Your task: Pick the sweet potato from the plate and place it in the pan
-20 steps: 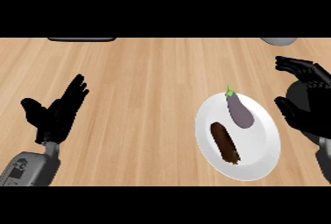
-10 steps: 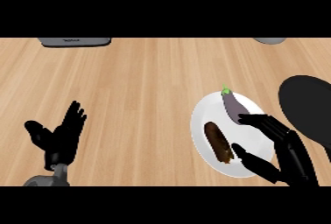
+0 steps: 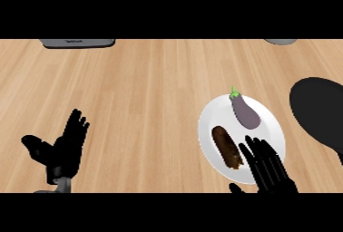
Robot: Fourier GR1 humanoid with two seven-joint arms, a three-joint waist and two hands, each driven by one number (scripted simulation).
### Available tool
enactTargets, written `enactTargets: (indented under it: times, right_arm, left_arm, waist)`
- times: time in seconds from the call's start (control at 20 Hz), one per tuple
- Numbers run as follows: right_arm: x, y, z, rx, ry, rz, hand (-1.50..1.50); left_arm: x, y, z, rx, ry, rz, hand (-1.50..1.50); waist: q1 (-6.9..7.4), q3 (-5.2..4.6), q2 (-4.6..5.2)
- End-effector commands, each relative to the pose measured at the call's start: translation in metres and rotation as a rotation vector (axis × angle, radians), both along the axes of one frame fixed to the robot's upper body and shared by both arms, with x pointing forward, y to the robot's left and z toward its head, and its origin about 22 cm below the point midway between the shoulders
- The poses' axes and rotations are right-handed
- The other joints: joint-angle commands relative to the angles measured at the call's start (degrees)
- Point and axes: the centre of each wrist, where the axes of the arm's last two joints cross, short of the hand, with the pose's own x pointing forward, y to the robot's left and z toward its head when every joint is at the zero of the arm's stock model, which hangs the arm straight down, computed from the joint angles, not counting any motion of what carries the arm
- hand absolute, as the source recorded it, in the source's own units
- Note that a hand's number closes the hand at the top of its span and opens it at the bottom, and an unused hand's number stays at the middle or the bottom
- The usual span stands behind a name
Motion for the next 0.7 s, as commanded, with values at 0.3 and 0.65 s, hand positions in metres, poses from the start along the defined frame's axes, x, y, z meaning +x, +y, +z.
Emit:
enactTargets:
  times: [0.3,0.65]
  right_arm:
    - [0.028,0.067,0.031,-0.264,0.217,-0.32,-1.5]
    - [0.059,0.088,0.044,-0.565,0.484,-0.52,-1.5]
  left_arm:
    - [-0.014,-0.022,-0.015,-0.015,0.047,-0.028,0.0]
    - [-0.001,-0.012,-0.009,-0.014,0.071,-0.035,0.0]
  waist:
    - [1.99,-0.42,0.92]
    - [2.74,-0.26,1.23]
